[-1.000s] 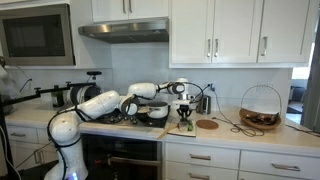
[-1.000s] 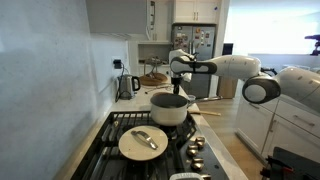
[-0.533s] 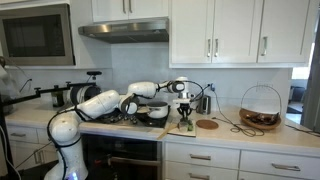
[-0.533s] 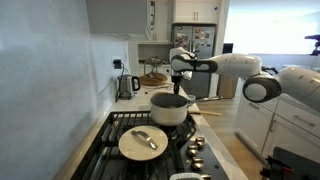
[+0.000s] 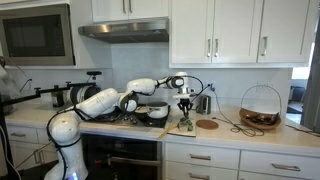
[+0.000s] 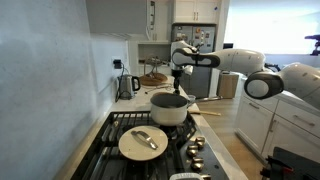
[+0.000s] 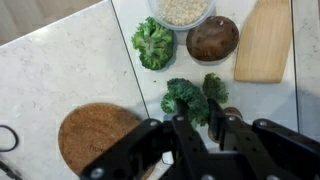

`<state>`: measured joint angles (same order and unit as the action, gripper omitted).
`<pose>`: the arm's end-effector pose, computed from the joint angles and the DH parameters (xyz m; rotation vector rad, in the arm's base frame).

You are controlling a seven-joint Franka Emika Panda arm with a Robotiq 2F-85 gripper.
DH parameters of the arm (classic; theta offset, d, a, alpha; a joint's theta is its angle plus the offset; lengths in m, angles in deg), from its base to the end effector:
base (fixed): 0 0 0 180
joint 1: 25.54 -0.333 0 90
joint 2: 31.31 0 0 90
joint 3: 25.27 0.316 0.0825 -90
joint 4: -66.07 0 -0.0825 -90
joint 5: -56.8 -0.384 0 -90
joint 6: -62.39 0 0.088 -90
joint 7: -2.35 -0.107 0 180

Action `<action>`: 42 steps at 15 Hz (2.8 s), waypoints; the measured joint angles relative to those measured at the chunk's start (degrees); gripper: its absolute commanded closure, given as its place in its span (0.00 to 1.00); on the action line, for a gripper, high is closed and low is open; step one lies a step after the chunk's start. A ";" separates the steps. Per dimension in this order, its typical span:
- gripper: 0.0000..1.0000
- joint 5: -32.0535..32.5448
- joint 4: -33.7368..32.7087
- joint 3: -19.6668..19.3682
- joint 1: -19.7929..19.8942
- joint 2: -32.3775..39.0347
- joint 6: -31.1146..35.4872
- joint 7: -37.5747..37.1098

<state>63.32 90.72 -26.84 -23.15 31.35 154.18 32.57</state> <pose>0.7926 -0.0531 0.4065 2.9031 0.7000 0.0529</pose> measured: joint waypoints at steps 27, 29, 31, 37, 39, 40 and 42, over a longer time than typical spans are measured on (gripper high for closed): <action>0.93 -0.16 -4.51 0.26 2.80 -7.87 -0.02 0.19; 0.93 -0.14 -4.18 0.26 2.66 -7.87 0.07 0.11; 0.93 -0.04 -4.09 0.26 1.86 -7.87 0.18 0.48; 0.93 2.53 -4.18 0.12 -4.75 -8.79 1.02 4.03; 0.93 3.29 -4.19 0.10 -6.76 -9.47 1.02 4.90; 0.93 3.39 -4.19 0.10 -7.55 -9.83 1.02 5.66; 0.93 3.39 -4.18 0.16 -8.86 -10.57 0.99 7.41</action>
<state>66.71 86.54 -26.69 -32.01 20.78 155.17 39.98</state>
